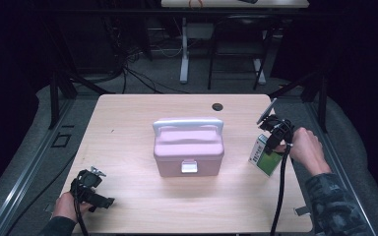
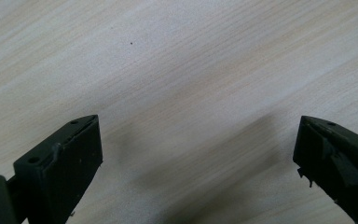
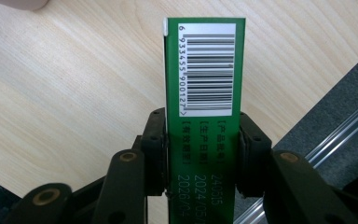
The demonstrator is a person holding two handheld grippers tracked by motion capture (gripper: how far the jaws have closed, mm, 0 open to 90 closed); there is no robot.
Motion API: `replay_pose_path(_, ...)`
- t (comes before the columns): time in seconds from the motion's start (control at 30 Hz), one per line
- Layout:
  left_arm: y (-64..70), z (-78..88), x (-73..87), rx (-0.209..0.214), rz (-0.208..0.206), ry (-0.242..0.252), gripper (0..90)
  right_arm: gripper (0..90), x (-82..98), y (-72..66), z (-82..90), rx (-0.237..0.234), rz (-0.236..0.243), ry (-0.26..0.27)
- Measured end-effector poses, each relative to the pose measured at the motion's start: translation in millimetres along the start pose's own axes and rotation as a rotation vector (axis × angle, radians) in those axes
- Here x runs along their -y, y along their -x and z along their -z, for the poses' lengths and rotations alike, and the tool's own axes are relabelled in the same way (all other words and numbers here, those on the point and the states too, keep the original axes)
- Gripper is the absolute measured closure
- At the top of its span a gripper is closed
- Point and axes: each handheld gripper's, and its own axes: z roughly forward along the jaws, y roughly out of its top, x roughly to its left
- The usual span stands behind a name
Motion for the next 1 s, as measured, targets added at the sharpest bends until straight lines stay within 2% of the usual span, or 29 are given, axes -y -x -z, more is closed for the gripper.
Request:
replay_pose_path(0.03, 0.2, 0.2, -0.1, 0.001, -0.002, 0.002, 1.4, 60.3, 0.7, 0.3, -0.4, -0.004, -0.006, 0.011)
replay_pose_path(0.1, 0.2, -0.3, -0.1, 0.000, -0.001, 0.000, 1.4, 53.0, 2.7, 1.6, -0.3, -0.016, -0.009, 0.030)
replay_pose_path(0.13, 0.2, -0.3, -0.1, 0.000, -0.001, 0.000, 1.4, 53.0, 2.7, 1.6, -0.3, -0.016, -0.009, 0.030)
replay_pose_path(0.17, 0.2, -0.4, -0.1, 0.000, 0.000, 0.000, 1.4, 45.1, 4.2, 1.9, 1.3, -0.018, -0.015, 0.039)
replay_pose_path(0.3, 0.5, 0.6, -0.3, 0.006, 0.004, 0.002, 4.5, 28.0, 9.5, 2.7, 5.1, -0.032, -0.031, 0.091)
replay_pose_path(0.37, 0.9, 0.4, -0.3, 0.011, 0.007, 0.001, 5.6, 25.7, 11.0, 3.0, 6.0, -0.039, -0.034, 0.106)
replay_pose_path(0.4, 1.4, 0.2, -0.4, 0.014, 0.008, 0.000, 5.4, 16.6, 14.1, 4.2, 6.9, -0.047, -0.036, 0.126)
replay_pose_path(0.63, 0.8, 2.2, -2.9, 0.024, 0.008, 0.007, 2.9, 7.5, 23.0, 2.2, 13.9, -0.055, -0.044, 0.186)
replay_pose_path(0.87, 2.0, 10.5, -18.6, 0.040, -0.017, 0.036, 0.3, 1.6, 27.0, -6.3, 22.4, -0.051, -0.030, 0.233)
replay_pose_path(1.0, 4.0, 21.0, -28.7, 0.050, -0.029, 0.070, 0.2, 0.0, 25.8, -12.1, 30.0, -0.060, -0.015, 0.264)
